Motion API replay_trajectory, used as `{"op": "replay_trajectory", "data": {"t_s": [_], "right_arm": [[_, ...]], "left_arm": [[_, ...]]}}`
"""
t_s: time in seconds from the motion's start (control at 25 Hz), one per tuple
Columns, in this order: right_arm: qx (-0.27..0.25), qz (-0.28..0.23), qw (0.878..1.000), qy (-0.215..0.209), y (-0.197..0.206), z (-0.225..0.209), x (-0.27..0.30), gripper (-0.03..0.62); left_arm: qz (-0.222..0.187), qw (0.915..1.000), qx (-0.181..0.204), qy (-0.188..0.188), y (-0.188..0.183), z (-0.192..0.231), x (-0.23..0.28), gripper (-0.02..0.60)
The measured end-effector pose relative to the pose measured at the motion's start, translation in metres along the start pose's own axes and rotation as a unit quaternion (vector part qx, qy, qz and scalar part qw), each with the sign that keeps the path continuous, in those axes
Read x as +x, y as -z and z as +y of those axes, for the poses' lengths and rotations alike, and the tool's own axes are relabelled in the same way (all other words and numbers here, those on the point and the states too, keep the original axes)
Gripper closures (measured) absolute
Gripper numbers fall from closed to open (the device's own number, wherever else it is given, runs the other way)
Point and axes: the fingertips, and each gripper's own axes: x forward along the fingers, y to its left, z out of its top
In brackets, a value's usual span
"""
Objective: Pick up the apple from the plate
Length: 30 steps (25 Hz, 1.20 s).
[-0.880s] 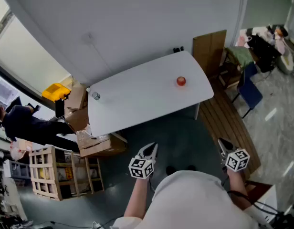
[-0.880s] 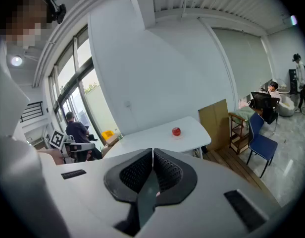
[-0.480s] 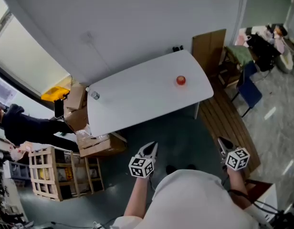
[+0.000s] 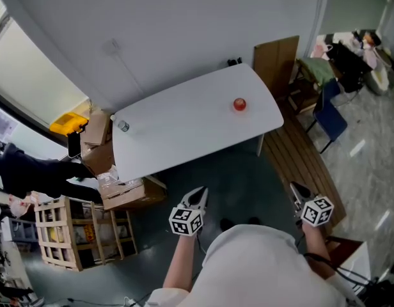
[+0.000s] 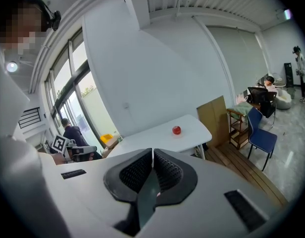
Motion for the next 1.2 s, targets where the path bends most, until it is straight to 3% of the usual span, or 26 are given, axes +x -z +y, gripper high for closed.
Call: {"op": "replay_trajectory", "data": {"t_s": [0.8,1.2], "right_arm": [[0.008,-0.003,1.000,0.020,0.028,0.043,0.016,0.556],[0.008,0.001,1.000,0.011,0.023,0.060,0.030,0.556]], "left_arm": [[0.007,0.9996,0.010,0.026,0.003,0.038,-0.024,0.580],[0.007,0.9995,0.006,0.029,0.000,0.048,-0.018,0.580]]}}
